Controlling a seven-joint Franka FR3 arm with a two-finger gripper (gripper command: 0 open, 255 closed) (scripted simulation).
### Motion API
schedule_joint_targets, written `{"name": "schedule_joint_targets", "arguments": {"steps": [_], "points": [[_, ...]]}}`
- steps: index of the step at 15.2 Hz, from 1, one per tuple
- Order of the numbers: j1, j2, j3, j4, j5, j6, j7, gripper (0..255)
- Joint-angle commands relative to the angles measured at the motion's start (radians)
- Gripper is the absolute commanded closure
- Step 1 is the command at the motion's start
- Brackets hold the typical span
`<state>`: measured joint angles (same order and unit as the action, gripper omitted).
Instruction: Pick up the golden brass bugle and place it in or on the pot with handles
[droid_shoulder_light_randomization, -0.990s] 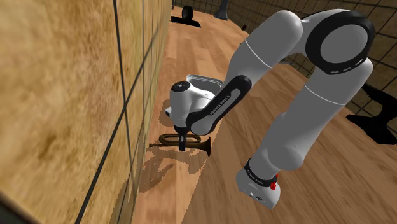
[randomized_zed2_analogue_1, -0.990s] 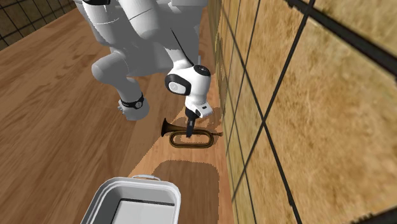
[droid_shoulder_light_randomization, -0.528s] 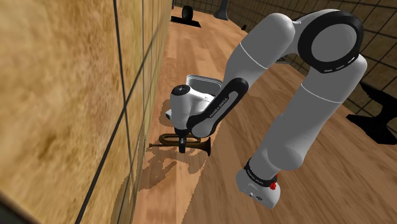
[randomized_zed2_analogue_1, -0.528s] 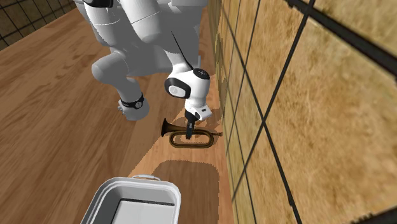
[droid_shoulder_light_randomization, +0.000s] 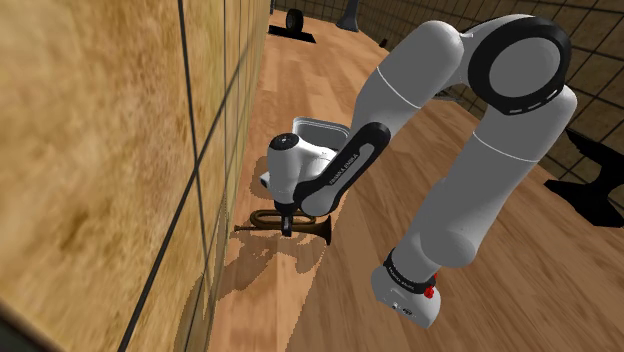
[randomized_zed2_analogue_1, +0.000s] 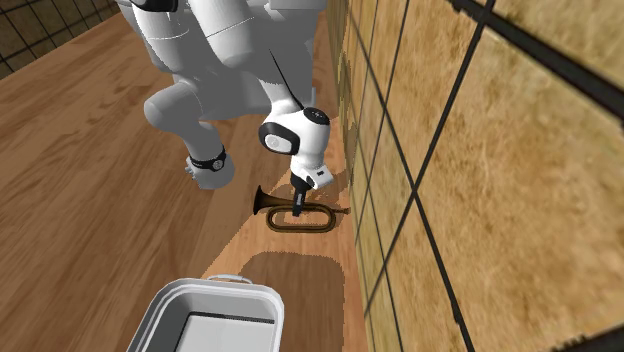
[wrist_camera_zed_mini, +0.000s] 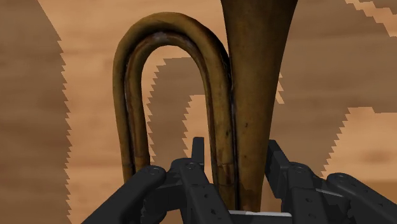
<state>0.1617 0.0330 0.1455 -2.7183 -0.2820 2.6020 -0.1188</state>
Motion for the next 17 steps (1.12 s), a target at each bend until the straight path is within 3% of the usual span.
{"name": "schedule_joint_targets", "arguments": {"steps": [1,4,17], "points": [[0.000,0.000,0.000,0.000,0.000,0.000,0.000,255],[0.000,0.000,0.000,0.000,0.000,0.000,0.000,255],[0.022,-0.208,0.005,0.010,0.120,-0.208,-0.105,255]]}}
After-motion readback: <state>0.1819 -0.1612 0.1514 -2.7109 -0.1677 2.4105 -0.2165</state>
